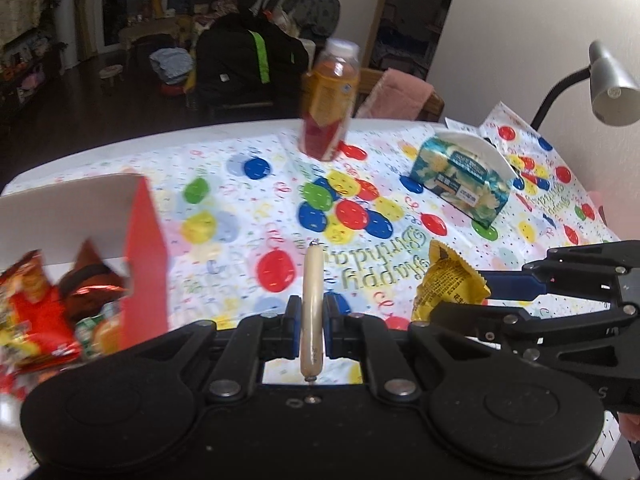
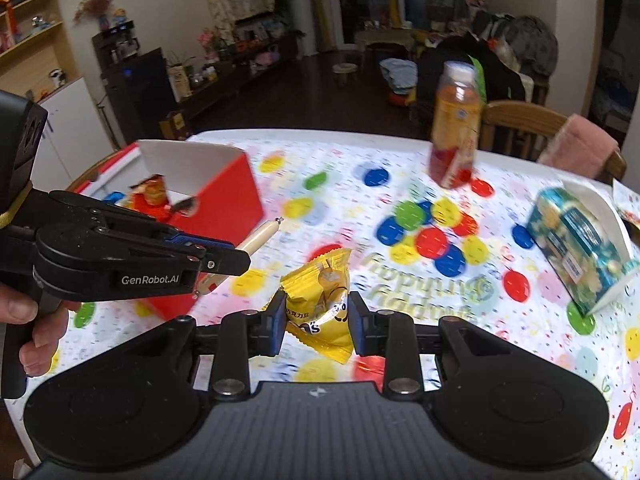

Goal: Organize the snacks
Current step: 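Carry the stick snack and the yellow pouch over the red box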

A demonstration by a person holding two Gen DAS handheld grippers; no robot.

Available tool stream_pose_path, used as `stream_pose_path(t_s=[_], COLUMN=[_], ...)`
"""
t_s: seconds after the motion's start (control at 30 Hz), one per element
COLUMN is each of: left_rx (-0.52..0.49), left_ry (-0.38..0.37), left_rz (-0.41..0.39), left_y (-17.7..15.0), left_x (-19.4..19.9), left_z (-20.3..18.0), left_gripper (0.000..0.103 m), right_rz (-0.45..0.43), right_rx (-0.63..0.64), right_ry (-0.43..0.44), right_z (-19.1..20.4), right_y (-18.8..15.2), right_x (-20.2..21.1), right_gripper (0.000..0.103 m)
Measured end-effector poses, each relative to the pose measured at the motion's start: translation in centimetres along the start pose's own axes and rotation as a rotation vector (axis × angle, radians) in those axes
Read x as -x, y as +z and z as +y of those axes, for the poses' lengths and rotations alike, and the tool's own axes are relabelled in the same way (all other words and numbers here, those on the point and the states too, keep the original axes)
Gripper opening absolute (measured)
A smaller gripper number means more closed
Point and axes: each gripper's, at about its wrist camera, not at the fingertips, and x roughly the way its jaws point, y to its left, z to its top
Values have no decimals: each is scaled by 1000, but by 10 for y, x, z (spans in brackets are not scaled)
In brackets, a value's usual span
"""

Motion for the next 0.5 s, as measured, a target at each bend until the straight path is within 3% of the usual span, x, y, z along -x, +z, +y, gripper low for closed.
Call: stream_pose_path(t_s=[0.5], left_rx=[61], left_ry=[58], left_rz=[-57], left_y=[-22], left_x=[82], left_z=[69], left_gripper=[8], right_rz=[-42], right_rx=[68], right_ry=[48], right_z=[89], right_y=[28], right_x=[-1], right_gripper=[31])
